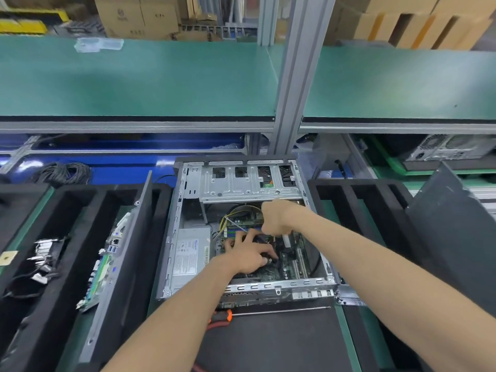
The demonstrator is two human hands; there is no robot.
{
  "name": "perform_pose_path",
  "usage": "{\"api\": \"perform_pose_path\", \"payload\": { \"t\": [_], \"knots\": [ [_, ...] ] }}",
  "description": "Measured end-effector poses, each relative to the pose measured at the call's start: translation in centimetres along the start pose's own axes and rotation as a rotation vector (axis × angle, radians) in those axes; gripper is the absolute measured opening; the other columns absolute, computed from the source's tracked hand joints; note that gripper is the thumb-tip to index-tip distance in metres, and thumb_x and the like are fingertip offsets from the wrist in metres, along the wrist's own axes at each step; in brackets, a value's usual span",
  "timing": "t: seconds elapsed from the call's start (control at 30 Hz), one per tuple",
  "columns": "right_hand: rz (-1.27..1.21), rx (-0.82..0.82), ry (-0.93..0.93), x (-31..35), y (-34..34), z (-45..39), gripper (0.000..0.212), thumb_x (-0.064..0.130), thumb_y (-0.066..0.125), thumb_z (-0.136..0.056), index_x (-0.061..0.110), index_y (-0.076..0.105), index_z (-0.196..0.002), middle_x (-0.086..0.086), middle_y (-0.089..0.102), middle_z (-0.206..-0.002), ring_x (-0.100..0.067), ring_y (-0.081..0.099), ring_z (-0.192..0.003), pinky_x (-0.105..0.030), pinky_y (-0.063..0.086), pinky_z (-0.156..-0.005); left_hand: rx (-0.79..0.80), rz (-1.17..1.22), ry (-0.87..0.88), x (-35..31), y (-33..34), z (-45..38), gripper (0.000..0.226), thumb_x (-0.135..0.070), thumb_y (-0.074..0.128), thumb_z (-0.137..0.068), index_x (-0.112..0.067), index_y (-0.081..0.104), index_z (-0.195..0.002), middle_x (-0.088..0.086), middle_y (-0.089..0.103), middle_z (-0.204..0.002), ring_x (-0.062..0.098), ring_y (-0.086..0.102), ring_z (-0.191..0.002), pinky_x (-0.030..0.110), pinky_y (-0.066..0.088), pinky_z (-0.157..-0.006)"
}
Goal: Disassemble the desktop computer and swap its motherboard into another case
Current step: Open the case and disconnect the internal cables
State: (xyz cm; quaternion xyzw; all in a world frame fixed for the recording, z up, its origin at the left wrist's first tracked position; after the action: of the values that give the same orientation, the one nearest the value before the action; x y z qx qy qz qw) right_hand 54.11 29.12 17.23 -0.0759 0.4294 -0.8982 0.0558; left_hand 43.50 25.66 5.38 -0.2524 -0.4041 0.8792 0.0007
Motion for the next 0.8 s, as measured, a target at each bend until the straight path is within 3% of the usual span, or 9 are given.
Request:
{"api": "perform_pose_path", "payload": {
  "t": [0.07, 0.13, 0.2, 0.3, 0.4, 0.5, 0.57, 0.67, 0.8],
  "knots": [
    [0.441, -0.139, -0.175, 1.9, 0.8, 0.3, 0.020, 0.027, 0.060, -0.091, 0.015, 0.058, -0.107, -0.003, 0.055, -0.090, -0.024, 0.056, -0.078, -0.036, 0.042, -0.063, 0.017, -0.005, -0.006, 0.0, 0.0, -0.1, 0.032, -0.036, 0.047, -0.098, -0.063, 0.055, -0.113, -0.009, 0.010, -0.159, 0.030, -0.002, -0.145, 0.063, 0.000, -0.110],
    [0.728, -0.243, -0.365, 3.1, 1.6, 0.4, 0.024, 0.033, 0.064, -0.092, 0.019, 0.065, -0.111, -0.005, 0.062, -0.103, -0.027, 0.064, -0.090, -0.037, 0.041, -0.063, 0.037, 0.008, -0.011, 0.0, 0.0, -0.1, 0.033, -0.035, 0.046, -0.099, -0.061, 0.056, -0.117, -0.005, 0.010, -0.161, 0.030, -0.007, -0.146, 0.065, -0.003, -0.111],
    [0.670, -0.258, -0.387, 2.5, 1.1, 0.5, 0.023, 0.031, 0.065, -0.090, 0.016, 0.064, -0.107, -0.006, 0.060, -0.095, -0.027, 0.063, -0.086, -0.035, 0.039, -0.059, 0.037, 0.021, -0.006, 0.0, -0.1, 0.0, 0.033, -0.034, 0.047, -0.098, -0.062, 0.056, -0.115, -0.008, 0.008, -0.161, 0.030, -0.006, -0.146, 0.065, -0.004, -0.111],
    [0.149, -0.226, -0.137, 0.1, -0.7, 0.0, 0.020, 0.019, 0.059, -0.084, 0.007, 0.047, -0.072, -0.005, 0.051, -0.065, -0.023, 0.051, -0.058, -0.028, 0.038, -0.048, 0.009, 0.045, 0.012, 0.0, -0.2, 0.3, 0.033, -0.032, 0.050, -0.096, -0.062, 0.057, -0.107, -0.012, 0.012, -0.156, 0.028, 0.003, -0.143, 0.062, 0.001, -0.111],
    [-0.262, -0.130, 0.115, -0.9, -0.8, -0.7, 0.026, 0.010, 0.051, -0.087, 0.009, 0.045, -0.062, -0.009, 0.054, -0.041, -0.022, 0.055, -0.037, -0.024, 0.041, -0.042, -0.008, 0.057, 0.013, -0.1, -0.2, 0.4, 0.033, -0.032, 0.051, -0.095, -0.064, 0.058, -0.103, -0.013, 0.016, -0.154, 0.027, 0.006, -0.141, 0.060, 0.004, -0.111],
    [-0.082, -0.130, 0.110, -0.6, -0.7, -0.9, 0.026, 0.011, 0.051, -0.089, 0.010, 0.050, -0.064, -0.007, 0.059, -0.049, -0.021, 0.061, -0.047, -0.026, 0.048, -0.047, -0.011, 0.043, 0.016, -0.1, -0.2, 0.4, 0.033, -0.033, 0.050, -0.096, -0.064, 0.057, -0.104, -0.013, 0.016, -0.154, 0.027, 0.006, -0.141, 0.060, 0.004, -0.111],
    [0.133, -0.173, -0.045, 0.0, -0.4, -0.8, 0.022, 0.014, 0.055, -0.089, 0.011, 0.045, -0.070, -0.005, 0.052, -0.066, -0.018, 0.053, -0.056, -0.028, 0.039, -0.046, -0.014, 0.032, 0.013, 0.0, -0.2, 0.3, 0.033, -0.033, 0.050, -0.096, -0.064, 0.055, -0.104, -0.013, 0.016, -0.153, 0.029, 0.007, -0.141, 0.059, 0.004, -0.111],
    [0.483, -0.222, -0.304, 1.0, 0.2, -0.4, 0.019, 0.015, 0.063, -0.086, 0.013, 0.044, -0.083, 0.000, 0.034, -0.072, -0.014, 0.035, -0.055, -0.029, 0.028, -0.046, -0.002, 0.021, 0.016, 0.0, -0.2, 0.3, 0.034, -0.034, 0.050, -0.096, -0.066, 0.053, -0.104, -0.014, 0.013, -0.155, 0.030, 0.004, -0.142, 0.062, 0.002, -0.112],
    [0.426, -0.277, -0.326, 1.4, -0.2, -0.4, 0.031, 0.014, 0.065, -0.083, 0.011, 0.039, -0.067, -0.002, 0.038, -0.066, -0.019, 0.041, -0.053, -0.027, 0.028, -0.043, -0.004, 0.016, 0.021, -0.1, -0.2, 0.3, 0.033, -0.033, 0.049, -0.096, -0.064, 0.054, -0.108, -0.012, 0.012, -0.155, 0.030, 0.002, -0.143, 0.062, 0.002, -0.109]
  ]
}}
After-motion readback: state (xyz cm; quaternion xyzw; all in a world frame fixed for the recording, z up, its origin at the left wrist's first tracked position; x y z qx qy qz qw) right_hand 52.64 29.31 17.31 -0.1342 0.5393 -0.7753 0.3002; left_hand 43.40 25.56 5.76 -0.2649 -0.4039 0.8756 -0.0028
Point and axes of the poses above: each hand's wrist, its own z-axis away from the middle knuckle, its own y-axis out of the palm, x = y × z, the point moved 2 cm from there along -z, towards the middle knuckle
